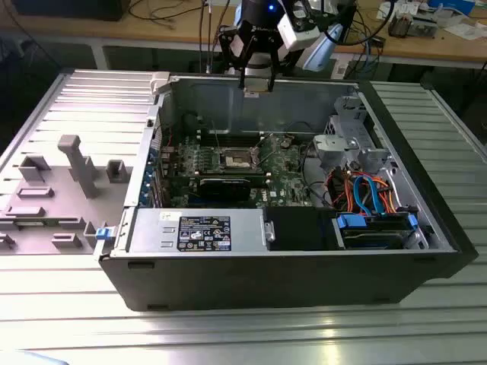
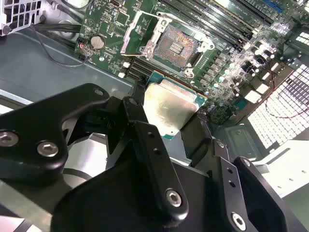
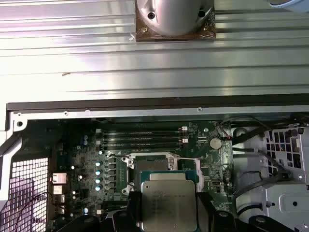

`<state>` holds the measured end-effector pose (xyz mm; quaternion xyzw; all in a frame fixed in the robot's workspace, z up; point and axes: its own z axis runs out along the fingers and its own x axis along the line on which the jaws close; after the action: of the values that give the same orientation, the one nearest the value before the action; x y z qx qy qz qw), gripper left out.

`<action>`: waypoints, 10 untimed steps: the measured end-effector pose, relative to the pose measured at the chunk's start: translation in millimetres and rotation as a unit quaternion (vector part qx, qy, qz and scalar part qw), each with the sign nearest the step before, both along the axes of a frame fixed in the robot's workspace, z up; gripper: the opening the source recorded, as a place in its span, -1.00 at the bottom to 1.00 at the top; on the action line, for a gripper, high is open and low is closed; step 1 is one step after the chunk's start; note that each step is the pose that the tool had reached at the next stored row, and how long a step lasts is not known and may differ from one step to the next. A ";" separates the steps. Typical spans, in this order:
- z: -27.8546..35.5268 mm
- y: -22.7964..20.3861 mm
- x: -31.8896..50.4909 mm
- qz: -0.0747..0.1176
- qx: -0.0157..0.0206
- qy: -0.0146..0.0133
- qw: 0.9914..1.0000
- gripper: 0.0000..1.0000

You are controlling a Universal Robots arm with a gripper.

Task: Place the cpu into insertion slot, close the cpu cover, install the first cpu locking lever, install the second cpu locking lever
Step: 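Place the cpu into insertion slot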

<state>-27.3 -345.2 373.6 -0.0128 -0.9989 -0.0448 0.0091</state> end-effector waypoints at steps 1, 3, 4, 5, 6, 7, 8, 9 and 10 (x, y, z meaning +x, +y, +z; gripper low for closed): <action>0.0 0.0 0.0 0.000 0.000 0.000 1.000 0.09; -2.3 0.0 -0.8 0.000 0.000 0.000 1.000 0.09; -2.4 0.0 -0.8 0.000 0.000 0.000 1.000 0.09; -2.5 0.0 -0.8 0.000 0.000 0.000 1.000 0.09; -2.8 0.0 -0.8 0.000 0.000 0.000 1.000 0.09; -2.9 0.0 -0.8 0.000 0.000 0.000 1.000 0.09; -3.0 0.0 -0.9 0.000 0.000 0.000 1.000 0.09; -3.2 0.0 -0.9 0.000 0.000 0.000 1.000 0.09; -3.2 0.0 -0.9 0.000 0.000 0.000 1.000 0.09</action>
<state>-28.2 -345.2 370.3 -0.0128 -0.9989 -0.0448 0.0091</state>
